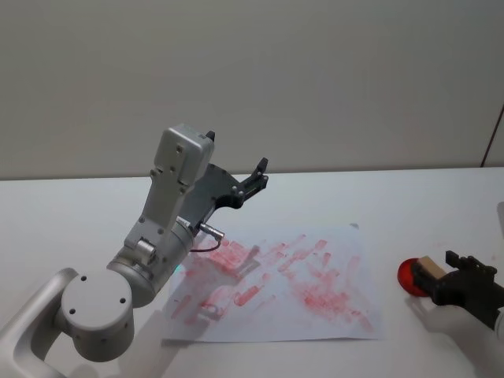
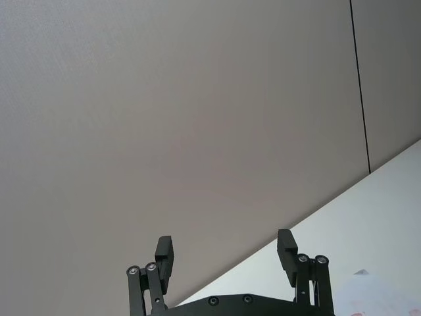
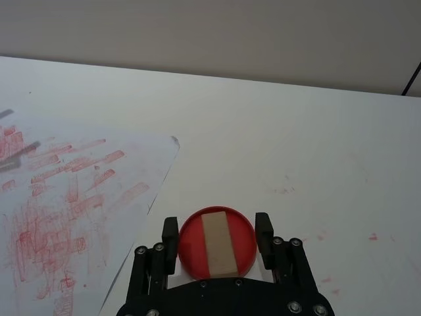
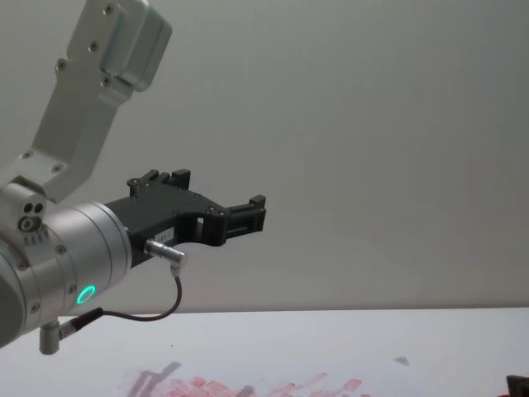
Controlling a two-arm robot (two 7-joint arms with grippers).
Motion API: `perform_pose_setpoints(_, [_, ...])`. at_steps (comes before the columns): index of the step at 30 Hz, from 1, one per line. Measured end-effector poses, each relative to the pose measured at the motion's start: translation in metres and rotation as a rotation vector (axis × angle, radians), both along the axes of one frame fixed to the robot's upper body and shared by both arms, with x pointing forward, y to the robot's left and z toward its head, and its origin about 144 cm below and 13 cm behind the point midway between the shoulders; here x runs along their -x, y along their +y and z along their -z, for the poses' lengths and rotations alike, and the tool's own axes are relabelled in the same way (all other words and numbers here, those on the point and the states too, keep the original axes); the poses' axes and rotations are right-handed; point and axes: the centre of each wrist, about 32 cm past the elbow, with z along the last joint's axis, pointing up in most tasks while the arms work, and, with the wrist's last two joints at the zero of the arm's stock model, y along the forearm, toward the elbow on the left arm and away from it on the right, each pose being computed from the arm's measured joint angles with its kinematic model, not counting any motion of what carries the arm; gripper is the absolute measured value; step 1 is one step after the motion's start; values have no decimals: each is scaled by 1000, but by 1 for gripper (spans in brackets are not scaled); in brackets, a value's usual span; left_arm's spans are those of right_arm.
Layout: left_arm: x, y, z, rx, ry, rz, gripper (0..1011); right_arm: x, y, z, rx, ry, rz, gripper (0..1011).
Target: Use the one hand to pick up the stamp and affix it onto the A4 paper.
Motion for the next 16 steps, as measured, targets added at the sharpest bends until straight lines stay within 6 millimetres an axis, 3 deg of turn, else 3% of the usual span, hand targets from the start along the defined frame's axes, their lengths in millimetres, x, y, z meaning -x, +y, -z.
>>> perform_pose_setpoints(11, [0,0,0,0,0,0,1001,-1,0,0,1,6,-2,973])
perform_pose_setpoints(16, [0,0,0,0,0,0,1001,-1,0,0,1,7,-3,1001])
